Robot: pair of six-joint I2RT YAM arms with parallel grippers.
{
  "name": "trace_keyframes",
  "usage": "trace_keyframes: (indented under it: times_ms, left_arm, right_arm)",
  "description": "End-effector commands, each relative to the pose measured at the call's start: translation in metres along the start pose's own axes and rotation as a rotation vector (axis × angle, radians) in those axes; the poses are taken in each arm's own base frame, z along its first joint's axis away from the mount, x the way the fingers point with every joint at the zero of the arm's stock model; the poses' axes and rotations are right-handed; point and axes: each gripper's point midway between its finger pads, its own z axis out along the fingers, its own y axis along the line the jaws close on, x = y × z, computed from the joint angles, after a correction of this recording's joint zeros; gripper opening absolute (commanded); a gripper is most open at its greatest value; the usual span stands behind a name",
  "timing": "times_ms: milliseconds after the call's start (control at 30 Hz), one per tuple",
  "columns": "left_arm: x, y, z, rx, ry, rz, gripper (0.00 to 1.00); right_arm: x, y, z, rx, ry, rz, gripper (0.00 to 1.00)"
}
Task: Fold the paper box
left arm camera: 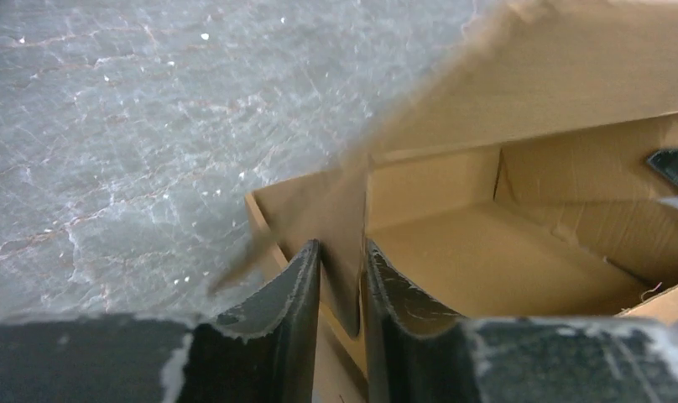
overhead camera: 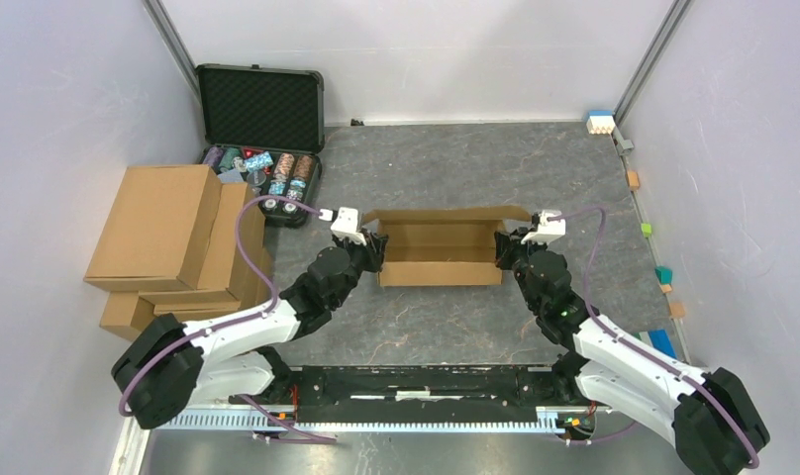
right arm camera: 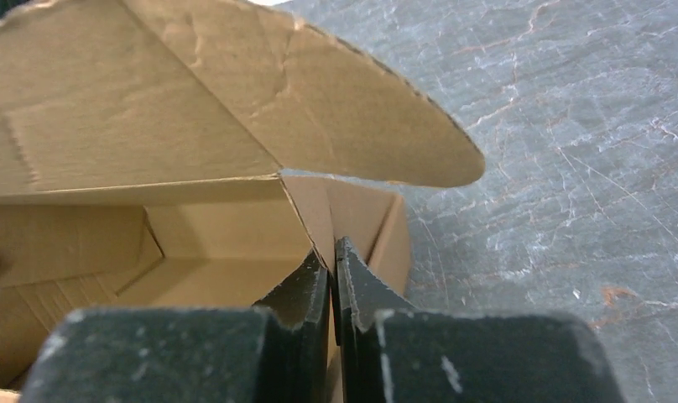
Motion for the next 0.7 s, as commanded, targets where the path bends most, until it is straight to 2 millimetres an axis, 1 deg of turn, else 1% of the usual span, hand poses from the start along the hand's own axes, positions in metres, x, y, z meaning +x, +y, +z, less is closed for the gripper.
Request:
trace_keyframes:
  times_ms: [0,67,100,167,200,233,267,300,367,433,467,533,567,600,633,667]
  left_arm:
    - [0.021,-0.009,-0.017,0.050,0.166,0.032,0.39]
    - [0.020,-0.012,-0.026,0.069,0.214,0.044,0.52]
    - [0.019,-0.012,-0.032,0.072,0.242,0.047,0.58]
    - [0.011,-0.013,-0.043,0.069,0.287,0.036,0.66]
    - [0.011,-0.011,-0.052,0.056,0.328,0.036,0.70]
    - [0.008,-0.009,-0.060,0.047,0.361,0.031,0.77]
    - [0.007,-0.008,-0.068,0.035,0.396,0.024,0.87]
    - [0.008,-0.001,-0.080,-0.008,0.454,0.013,0.90]
    - [-0.001,0.003,-0.100,-0.040,0.542,0.043,0.90]
    - [-0.010,0.008,-0.119,-0.059,0.596,0.052,0.90]
    - [-0.017,0.006,-0.128,-0.041,0.602,0.048,0.90]
    - [-0.032,-0.006,-0.139,0.057,0.571,0.048,0.89]
    - [-0.043,-0.014,-0.142,0.126,0.534,0.062,0.87]
    - [-0.052,-0.021,-0.142,0.180,0.494,0.083,0.82]
    - [-0.059,-0.027,-0.141,0.217,0.465,0.094,0.78]
    - [-0.064,-0.035,-0.139,0.267,0.453,0.118,0.76]
  right_arm:
    - [0.038,-0.008,-0.012,-0.044,0.106,-0.124,0.08]
    - [0.041,-0.013,-0.014,-0.030,0.106,-0.123,0.04]
    - [0.042,-0.016,-0.015,-0.018,0.109,-0.126,0.03]
    - [0.045,-0.019,-0.015,-0.006,0.114,-0.129,0.03]
    - [0.045,-0.020,-0.016,-0.003,0.113,-0.132,0.03]
    - [0.046,-0.022,-0.016,0.000,0.114,-0.134,0.03]
    - [0.047,-0.023,-0.016,0.001,0.109,-0.134,0.03]
    - [0.047,-0.024,-0.017,0.001,0.107,-0.140,0.03]
    - [0.049,-0.025,-0.017,-0.001,0.104,-0.150,0.05]
    - [0.052,-0.026,-0.018,-0.010,0.107,-0.175,0.12]
    - [0.054,-0.028,-0.019,-0.007,0.114,-0.188,0.14]
    - [0.059,-0.031,-0.020,-0.002,0.131,-0.208,0.18]
    - [0.060,-0.032,-0.020,-0.002,0.137,-0.215,0.20]
    - [0.063,-0.032,-0.021,-0.006,0.152,-0.221,0.25]
    - [0.066,-0.030,-0.023,-0.023,0.167,-0.229,0.32]
    - [0.068,-0.027,-0.024,-0.041,0.182,-0.238,0.43]
